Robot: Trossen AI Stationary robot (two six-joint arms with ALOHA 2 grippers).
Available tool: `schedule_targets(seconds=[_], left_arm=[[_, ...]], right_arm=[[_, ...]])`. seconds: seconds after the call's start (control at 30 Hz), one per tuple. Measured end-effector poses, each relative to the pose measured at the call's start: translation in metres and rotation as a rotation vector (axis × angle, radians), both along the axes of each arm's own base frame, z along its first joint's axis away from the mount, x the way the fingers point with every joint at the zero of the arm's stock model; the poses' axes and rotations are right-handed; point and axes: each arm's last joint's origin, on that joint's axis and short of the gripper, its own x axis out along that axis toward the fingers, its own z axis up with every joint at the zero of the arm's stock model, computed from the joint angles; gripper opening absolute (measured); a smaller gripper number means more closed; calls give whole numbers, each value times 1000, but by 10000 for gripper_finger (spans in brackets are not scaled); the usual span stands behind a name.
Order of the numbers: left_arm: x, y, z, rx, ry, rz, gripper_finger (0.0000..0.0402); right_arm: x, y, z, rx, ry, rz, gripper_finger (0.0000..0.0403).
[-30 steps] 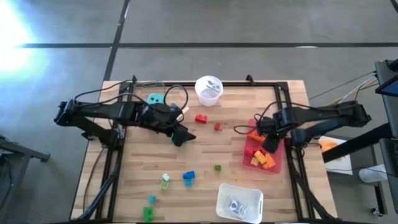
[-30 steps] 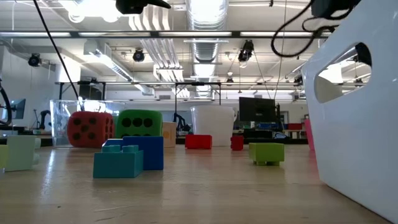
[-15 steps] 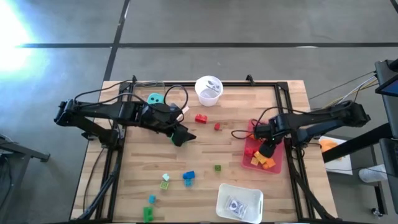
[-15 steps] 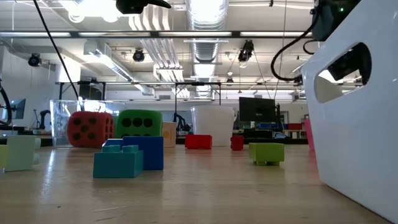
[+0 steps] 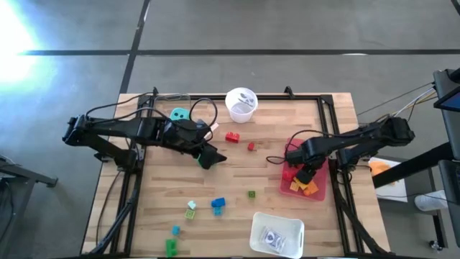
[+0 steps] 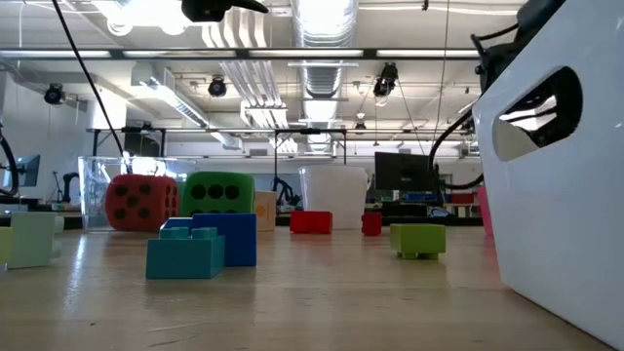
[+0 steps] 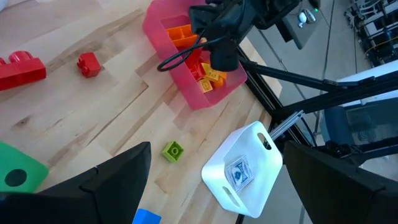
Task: Pick & Place Toys
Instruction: Put the yellow game piece into the pink bin
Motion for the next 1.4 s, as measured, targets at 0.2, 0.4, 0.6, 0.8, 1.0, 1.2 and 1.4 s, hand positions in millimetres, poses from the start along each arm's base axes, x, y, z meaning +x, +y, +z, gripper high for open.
schedule_targets(seconds=[0.2, 0.4, 0.6, 0.8, 1.0, 1.2, 1.4], left_arm=[[0, 0, 0, 0, 0, 0, 370], [0, 0, 0, -1, 0, 1, 370], [0, 0, 0, -2, 0, 2, 370], [0, 0, 0, -2, 0, 1, 370], [0, 0, 0, -2, 0, 1, 370], [0, 0, 0, -2, -3, 1, 370], [0, 0, 0, -2, -3, 1, 370]], right_arm=[[5, 0, -13, 3, -42, 0, 129], [6, 0, -14, 7, -69, 8, 129], [5, 1, -16, 14, -63, 10, 129], [4, 1, -17, 18, -62, 9, 129], [4, 1, -17, 23, -63, 27, 129], [4, 1, -17, 30, -62, 25, 203], [4, 1, -16, 29, -59, 24, 299]])
